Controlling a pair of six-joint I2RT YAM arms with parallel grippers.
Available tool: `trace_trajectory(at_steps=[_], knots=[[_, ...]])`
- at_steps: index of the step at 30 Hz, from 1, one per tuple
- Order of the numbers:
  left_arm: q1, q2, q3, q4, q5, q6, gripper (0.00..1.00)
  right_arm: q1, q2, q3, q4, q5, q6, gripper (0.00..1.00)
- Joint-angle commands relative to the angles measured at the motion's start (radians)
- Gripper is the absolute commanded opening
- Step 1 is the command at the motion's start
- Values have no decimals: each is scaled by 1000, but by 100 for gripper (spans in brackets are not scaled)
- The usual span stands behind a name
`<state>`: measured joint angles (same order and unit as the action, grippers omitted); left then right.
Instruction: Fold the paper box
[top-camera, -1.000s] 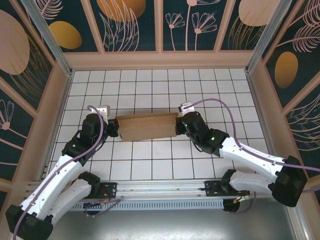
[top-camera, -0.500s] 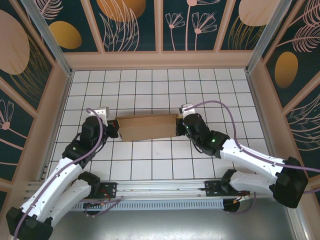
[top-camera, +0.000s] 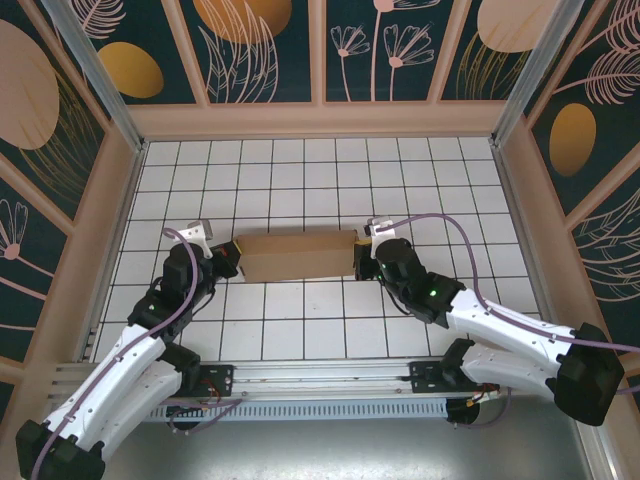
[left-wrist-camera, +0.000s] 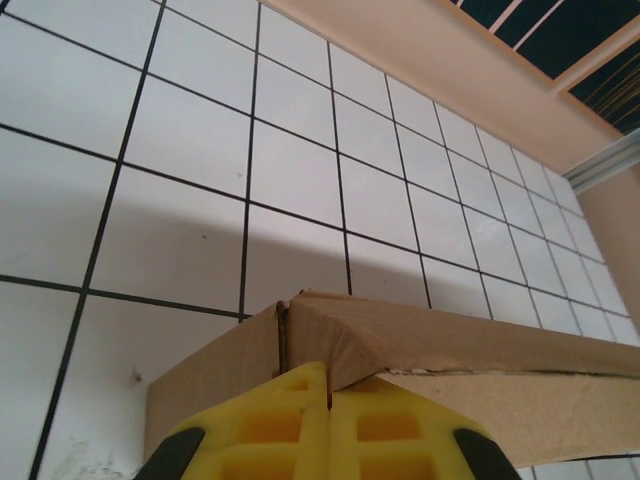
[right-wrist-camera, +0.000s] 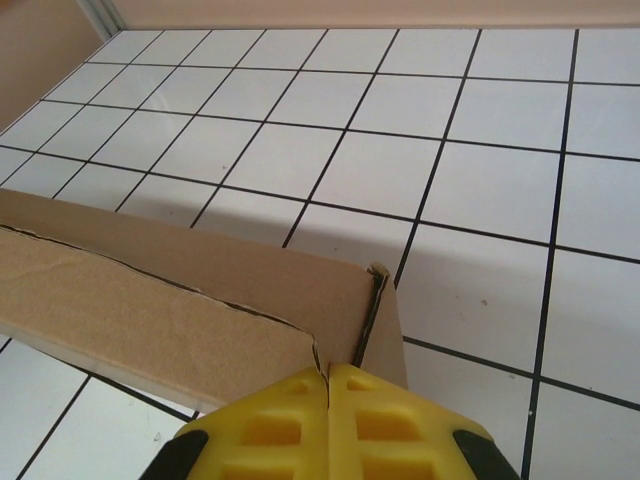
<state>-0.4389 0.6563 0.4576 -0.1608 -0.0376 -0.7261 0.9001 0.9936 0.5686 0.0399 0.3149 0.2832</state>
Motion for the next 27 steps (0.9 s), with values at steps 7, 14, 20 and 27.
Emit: trace_trajectory(at_steps=[7,14,20,27], knots=[[-3,-10,-120,-93,30,-147,0,8,1,-70,-20,-37,27,0],[-4,42,-118,-77,54,-109,0,8,-25,-42,-37,-42,2,9],[-9,71,-109,-68,50,-80,0,2,-49,-22,-29,-51,-10,14],[-47,95,-97,-69,31,-58,0,-11,-63,-21,-16,-64,-10,19]])
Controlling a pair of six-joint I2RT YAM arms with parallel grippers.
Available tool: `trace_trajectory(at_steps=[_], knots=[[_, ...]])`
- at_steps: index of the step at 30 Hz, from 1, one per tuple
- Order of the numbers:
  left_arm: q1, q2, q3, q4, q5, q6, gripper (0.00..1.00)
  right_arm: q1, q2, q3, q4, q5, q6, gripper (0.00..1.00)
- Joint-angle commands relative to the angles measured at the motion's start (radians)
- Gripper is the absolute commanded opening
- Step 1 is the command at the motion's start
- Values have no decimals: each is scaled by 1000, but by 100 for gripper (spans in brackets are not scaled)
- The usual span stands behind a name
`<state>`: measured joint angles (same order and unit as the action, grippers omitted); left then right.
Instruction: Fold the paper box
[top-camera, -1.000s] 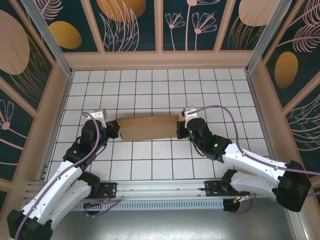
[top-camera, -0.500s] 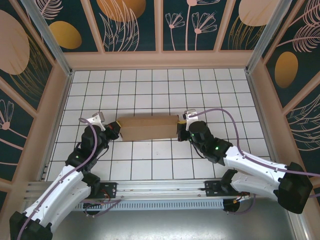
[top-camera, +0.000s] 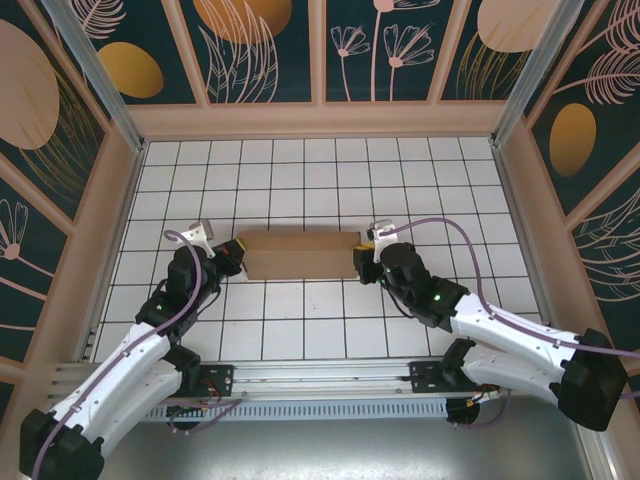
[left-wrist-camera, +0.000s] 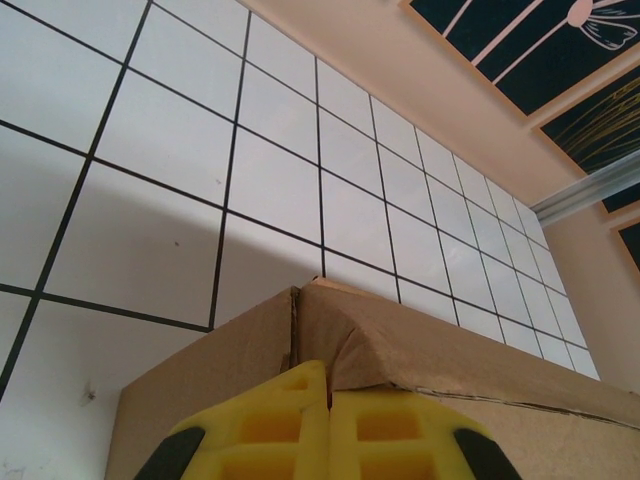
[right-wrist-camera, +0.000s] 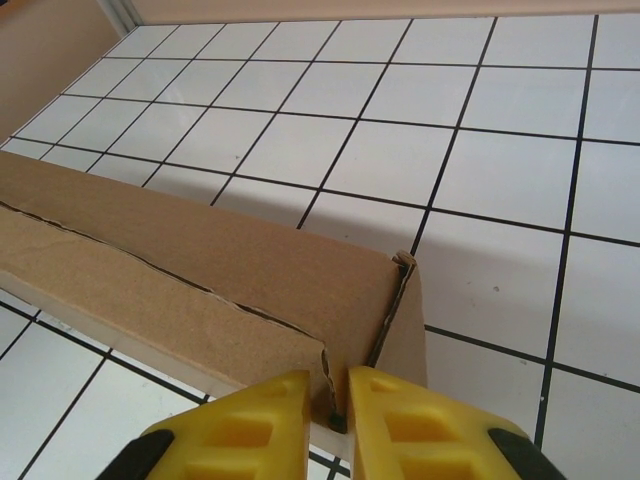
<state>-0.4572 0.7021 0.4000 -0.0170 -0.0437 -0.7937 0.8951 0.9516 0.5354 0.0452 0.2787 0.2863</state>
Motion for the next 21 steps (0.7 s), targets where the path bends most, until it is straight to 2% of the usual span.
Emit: trace_trajectory(at_steps=[1,6,17,21], knots=[[-36,51,-38,-213,31,12,0,-10,-24,12,-19,-34,-13,20],[-49,49,-34,-221,16,15,0,-31,-34,16,-7,-70,-15,26],[-55,56,-27,-224,10,25,0,-73,-137,8,21,-169,-46,65],[-56,60,-25,-225,10,27,0,-106,-186,21,40,-215,-37,71]])
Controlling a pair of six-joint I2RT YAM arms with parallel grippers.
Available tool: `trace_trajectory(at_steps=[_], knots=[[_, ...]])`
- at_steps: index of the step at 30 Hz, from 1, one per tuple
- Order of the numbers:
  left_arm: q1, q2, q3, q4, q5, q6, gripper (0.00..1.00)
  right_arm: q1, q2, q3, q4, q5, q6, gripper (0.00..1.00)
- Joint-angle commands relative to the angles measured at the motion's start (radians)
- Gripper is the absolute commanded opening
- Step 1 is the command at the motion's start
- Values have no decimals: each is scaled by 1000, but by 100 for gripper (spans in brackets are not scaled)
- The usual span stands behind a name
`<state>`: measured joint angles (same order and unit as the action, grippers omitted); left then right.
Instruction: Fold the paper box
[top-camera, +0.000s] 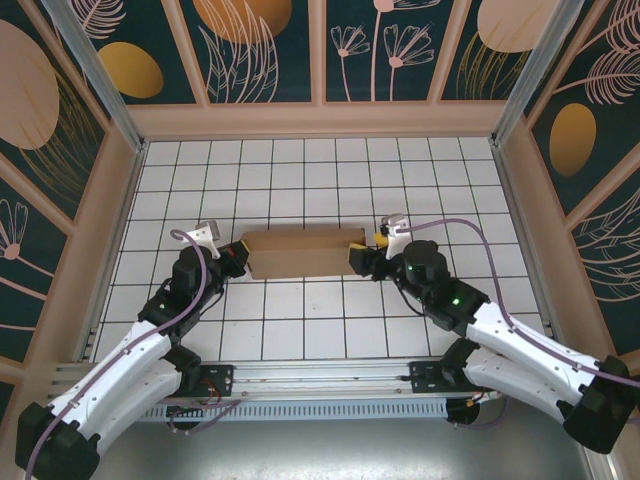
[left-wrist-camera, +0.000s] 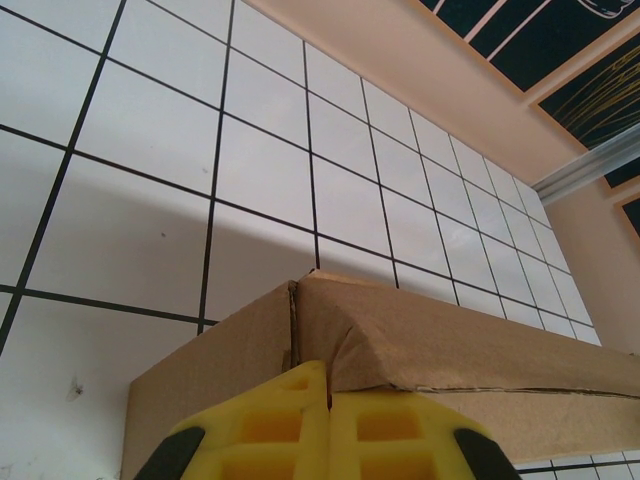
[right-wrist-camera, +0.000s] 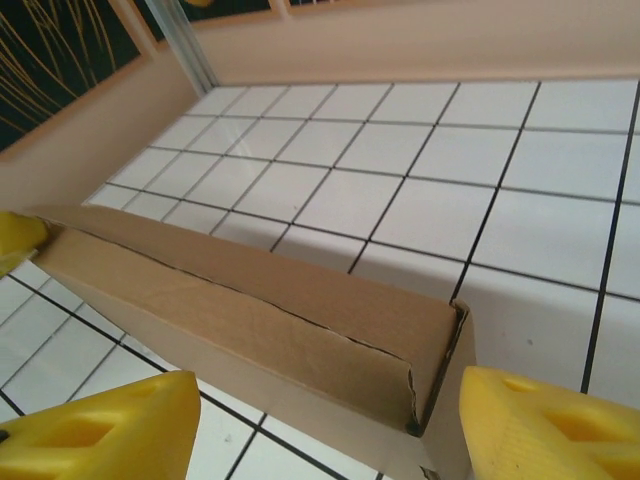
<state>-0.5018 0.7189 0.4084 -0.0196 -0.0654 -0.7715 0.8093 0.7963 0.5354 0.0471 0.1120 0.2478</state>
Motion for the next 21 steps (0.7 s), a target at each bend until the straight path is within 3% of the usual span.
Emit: trace_trajectory(at_steps=[1,6,15,21], knots=[[-12,43,-33,-223,32,6,0,-32,-39,29,40,-58,7,71],[-14,39,-34,-223,30,5,0,-89,-38,91,27,-47,68,71],[-13,36,-34,-223,27,3,0,-137,158,327,-170,95,179,71],[-14,33,-34,-223,30,3,0,-149,244,383,-188,114,188,71]])
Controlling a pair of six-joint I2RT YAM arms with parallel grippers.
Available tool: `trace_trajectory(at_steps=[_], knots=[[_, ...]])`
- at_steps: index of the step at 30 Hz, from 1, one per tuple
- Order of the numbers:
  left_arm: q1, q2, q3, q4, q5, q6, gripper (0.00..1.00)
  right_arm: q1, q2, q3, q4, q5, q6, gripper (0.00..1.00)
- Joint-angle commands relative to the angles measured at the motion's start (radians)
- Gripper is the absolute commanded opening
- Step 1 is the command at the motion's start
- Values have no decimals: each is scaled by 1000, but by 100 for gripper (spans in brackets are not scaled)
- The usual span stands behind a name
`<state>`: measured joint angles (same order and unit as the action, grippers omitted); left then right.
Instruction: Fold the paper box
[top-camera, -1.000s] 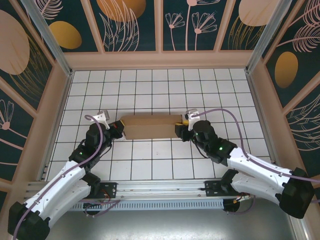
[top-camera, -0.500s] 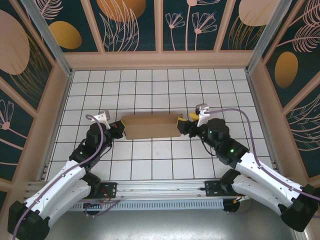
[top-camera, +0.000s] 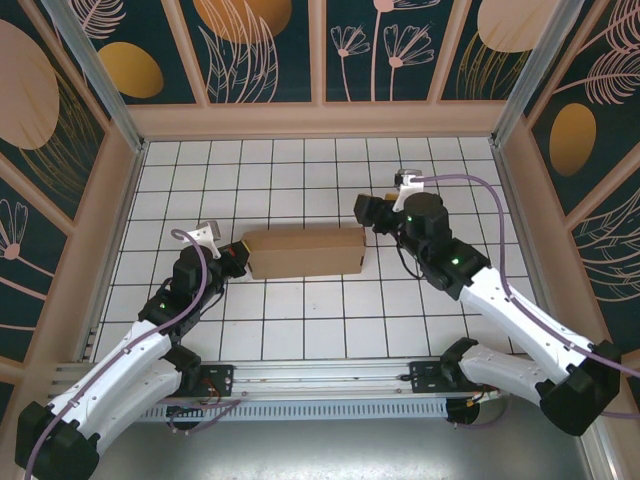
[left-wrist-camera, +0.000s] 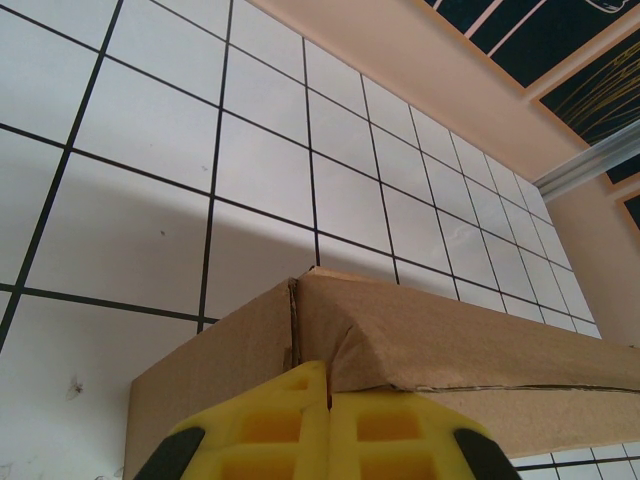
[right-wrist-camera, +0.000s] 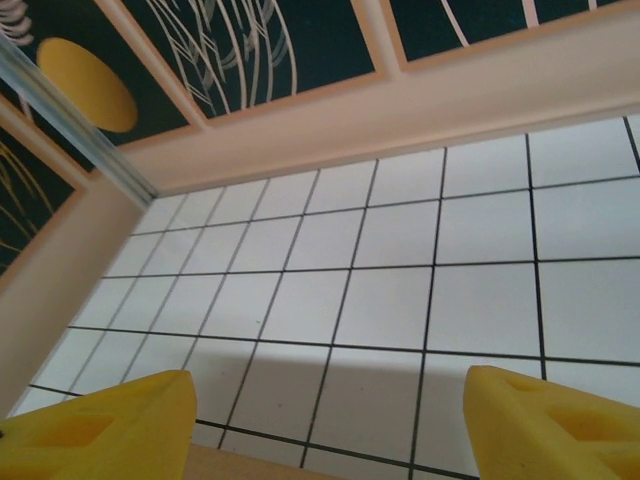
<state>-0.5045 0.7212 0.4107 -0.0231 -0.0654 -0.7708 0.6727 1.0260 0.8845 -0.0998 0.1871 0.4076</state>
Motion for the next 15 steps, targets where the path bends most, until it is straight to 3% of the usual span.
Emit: trace_trajectory(at_steps=[1,10,15], knots=[[-11,31,-36,-219,30,2,0,-17,23,35,-34,30,30,71],[-10,26,-36,-221,31,0,0,-36,78,47,-13,-58,31,72],[-11,22,-36,-222,27,-1,0,14,79,11,-10,-49,37,71]])
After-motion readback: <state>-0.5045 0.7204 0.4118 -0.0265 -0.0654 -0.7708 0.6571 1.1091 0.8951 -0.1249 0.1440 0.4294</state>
